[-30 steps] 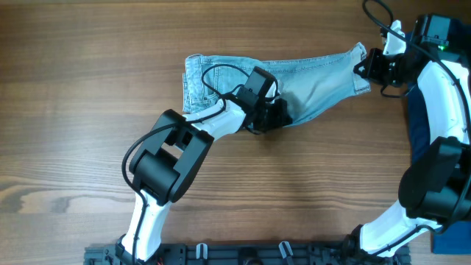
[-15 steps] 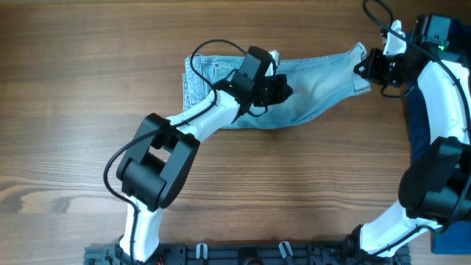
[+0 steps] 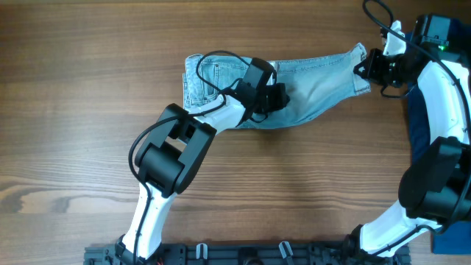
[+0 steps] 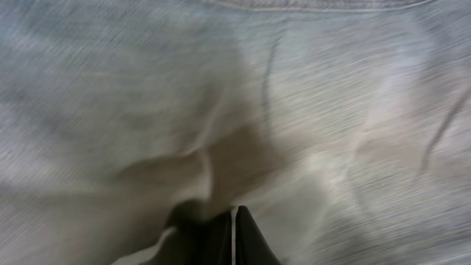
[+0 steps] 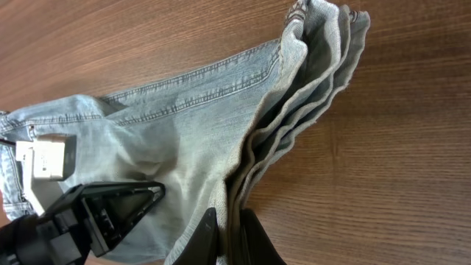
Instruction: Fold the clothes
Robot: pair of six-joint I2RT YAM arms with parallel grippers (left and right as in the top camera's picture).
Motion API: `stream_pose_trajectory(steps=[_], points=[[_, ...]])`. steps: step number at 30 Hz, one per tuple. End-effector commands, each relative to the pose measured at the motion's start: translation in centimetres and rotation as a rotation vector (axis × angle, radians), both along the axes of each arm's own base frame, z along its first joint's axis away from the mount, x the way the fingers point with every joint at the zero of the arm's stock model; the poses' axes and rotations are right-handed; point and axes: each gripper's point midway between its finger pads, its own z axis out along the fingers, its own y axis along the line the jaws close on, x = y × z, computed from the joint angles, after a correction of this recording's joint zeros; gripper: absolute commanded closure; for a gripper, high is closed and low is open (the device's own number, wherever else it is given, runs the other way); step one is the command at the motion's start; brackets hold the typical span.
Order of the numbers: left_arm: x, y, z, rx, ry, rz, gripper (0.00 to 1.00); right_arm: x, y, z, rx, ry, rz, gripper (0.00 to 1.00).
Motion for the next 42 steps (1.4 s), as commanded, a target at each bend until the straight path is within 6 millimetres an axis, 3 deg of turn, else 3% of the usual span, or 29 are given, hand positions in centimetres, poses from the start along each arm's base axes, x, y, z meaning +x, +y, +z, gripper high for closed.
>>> stream_pose_trajectory(steps=[1,4,7,12,22,25,29,35,36,39,42], points=[[2.2,-0.5,2.9,-0.049,-0.073,0.014,0.96,0.0,0.2,0.5,-0.008,-0.01,0.01,0.96],[4.7,-0.2,6.5,-0.088,-0.132,0.043,0.96,0.0,0.2,0.4,-0.008,-0.01,0.009,0.96],[6.1,0.6,7.4,-0.091,-0.157,0.074,0.96,0.0,0.2,0.5,-0.007,-0.01,0.009,0.96],[7.3,3.0,4.8,0.015,-0.139,0.169,0.96,0.0,0.2,0.4,-0.007,-0.009,0.009,0.96],[8.0,4.1,-2.0,0.088,-0.112,0.191,0.96,-0.2,0.4,0.4,-0.007,-0.004,0.015,0.96],[8.6,4.3,-3.0,0.08,-0.125,0.199,0.96,-0.2,0.8,0.4,-0.015,-0.008,0.039,0.96],[9.5,4.7,-2.7,0.065,-0.157,0.219,0.96,-0.2,1.4,0.2,-0.035,-0.006,0.056,0.96],[10.9,4.0,2.9,-0.041,-0.224,0.186,0.96,0.5,2.9,0.5,-0.05,-0.038,0.101,0.96],[11.5,4.3,5.8,-0.071,-0.261,0.189,0.96,0.5,3.7,0.6,-0.055,-0.054,0.151,0.96],[12.2,5.3,10.4,-0.107,-0.324,0.211,0.96,0.4,5.6,0.6,-0.071,-0.07,0.229,0.96],[13.0,8.1,14.7,-0.116,-0.36,0.259,0.96,0.5,7.8,0.7,-0.084,-0.094,0.301,0.96]])
